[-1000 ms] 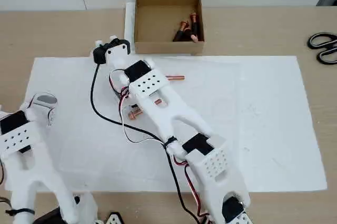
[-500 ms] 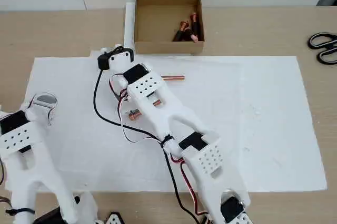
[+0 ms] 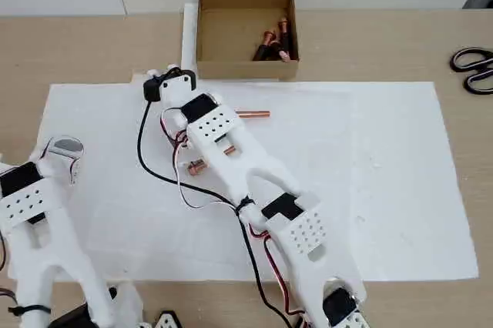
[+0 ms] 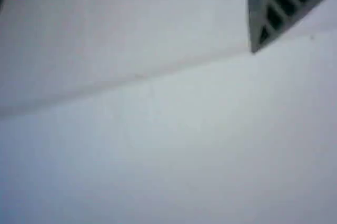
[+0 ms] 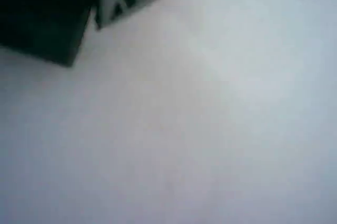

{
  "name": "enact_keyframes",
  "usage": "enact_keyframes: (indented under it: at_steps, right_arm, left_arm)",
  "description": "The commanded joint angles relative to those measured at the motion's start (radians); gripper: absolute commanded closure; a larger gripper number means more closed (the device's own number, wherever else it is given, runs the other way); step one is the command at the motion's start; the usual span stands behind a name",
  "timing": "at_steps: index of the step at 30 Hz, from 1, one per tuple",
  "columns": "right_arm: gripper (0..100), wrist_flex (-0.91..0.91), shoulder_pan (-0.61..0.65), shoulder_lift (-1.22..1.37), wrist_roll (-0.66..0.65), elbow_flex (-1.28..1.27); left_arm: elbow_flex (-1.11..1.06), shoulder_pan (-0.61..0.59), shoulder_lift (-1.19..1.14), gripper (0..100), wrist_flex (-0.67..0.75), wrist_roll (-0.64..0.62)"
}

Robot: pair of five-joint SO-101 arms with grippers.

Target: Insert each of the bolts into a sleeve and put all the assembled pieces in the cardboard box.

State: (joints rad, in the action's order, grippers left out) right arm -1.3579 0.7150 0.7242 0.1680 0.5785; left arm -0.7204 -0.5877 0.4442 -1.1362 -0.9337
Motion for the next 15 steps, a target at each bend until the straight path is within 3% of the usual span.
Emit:
enact_keyframes:
  at_steps: [1,15]
  right_arm:
    - [87.6,0.008,-0.008,-0.013,0.005,0.037]
    - [89.4,-0.024,-0.021,-0.130,0.005,0.037]
  left_arm:
    - [0.004,-0.003,0.005,70,-0.003,-0.005]
    - [0.002,-0.003,0.005,70,-0.005,-0.005]
